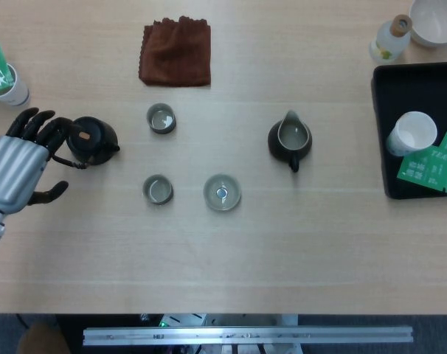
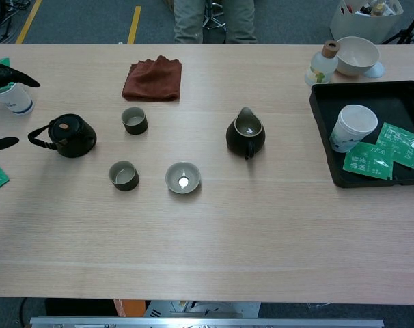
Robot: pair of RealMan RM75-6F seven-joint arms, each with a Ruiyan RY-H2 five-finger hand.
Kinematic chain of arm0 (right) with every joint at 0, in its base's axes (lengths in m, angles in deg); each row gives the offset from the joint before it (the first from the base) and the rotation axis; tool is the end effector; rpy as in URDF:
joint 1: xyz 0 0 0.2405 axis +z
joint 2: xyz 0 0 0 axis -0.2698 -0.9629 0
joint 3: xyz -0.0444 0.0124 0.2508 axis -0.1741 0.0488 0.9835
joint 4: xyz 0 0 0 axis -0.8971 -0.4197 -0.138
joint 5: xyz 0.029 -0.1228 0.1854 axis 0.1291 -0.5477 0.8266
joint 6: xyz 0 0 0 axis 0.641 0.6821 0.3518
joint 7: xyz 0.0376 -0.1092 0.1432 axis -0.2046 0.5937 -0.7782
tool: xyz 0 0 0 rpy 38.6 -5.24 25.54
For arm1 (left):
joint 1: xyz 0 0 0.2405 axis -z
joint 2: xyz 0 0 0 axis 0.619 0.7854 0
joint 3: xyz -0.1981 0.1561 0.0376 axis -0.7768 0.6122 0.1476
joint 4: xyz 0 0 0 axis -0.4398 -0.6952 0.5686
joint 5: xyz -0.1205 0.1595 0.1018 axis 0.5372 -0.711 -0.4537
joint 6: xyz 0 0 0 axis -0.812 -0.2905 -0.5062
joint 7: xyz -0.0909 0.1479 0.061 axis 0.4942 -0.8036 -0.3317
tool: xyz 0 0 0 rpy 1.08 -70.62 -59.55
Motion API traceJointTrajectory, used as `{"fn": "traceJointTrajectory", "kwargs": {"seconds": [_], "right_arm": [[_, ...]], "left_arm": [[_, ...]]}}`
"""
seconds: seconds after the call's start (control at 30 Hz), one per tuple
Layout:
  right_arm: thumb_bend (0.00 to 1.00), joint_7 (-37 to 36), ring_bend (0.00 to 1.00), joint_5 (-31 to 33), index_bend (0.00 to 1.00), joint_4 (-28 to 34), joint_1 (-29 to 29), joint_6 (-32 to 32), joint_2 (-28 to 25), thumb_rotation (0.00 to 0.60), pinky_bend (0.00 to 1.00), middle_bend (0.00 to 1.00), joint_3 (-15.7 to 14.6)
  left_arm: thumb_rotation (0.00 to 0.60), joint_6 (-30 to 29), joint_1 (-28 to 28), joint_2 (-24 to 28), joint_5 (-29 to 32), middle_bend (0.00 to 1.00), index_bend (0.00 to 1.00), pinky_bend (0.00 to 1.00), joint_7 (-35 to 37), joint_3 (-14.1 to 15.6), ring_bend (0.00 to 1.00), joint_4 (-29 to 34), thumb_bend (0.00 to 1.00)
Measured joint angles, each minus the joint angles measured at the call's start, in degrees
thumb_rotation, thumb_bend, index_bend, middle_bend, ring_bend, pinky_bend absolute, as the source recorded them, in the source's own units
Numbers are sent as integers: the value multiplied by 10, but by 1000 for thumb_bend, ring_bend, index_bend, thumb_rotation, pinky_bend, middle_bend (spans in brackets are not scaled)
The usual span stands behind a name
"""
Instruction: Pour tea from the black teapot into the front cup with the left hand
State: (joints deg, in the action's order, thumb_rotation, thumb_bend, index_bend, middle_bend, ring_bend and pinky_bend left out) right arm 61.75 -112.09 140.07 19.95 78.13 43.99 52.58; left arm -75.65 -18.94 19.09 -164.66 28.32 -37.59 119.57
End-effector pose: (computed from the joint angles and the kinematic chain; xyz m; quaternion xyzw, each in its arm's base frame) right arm -0.2992 -0.2175 0.1802 0.6048 -0.3911 0.3882 0.5750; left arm -0.2503 0.2799 0.0872 -0.7362 -0.3563 -0.3531 0.4542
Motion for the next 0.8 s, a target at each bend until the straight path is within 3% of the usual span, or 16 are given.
{"fn": "traceJointTrajectory", "kwargs": {"seconds": [0.8], "right_arm": [[0,18,0,17,211,5,4,-14,4,600,0,174,0]], "left_arm": [[600,31,37,-114,5,221,207,95,65,23,118,-186,218]]}}
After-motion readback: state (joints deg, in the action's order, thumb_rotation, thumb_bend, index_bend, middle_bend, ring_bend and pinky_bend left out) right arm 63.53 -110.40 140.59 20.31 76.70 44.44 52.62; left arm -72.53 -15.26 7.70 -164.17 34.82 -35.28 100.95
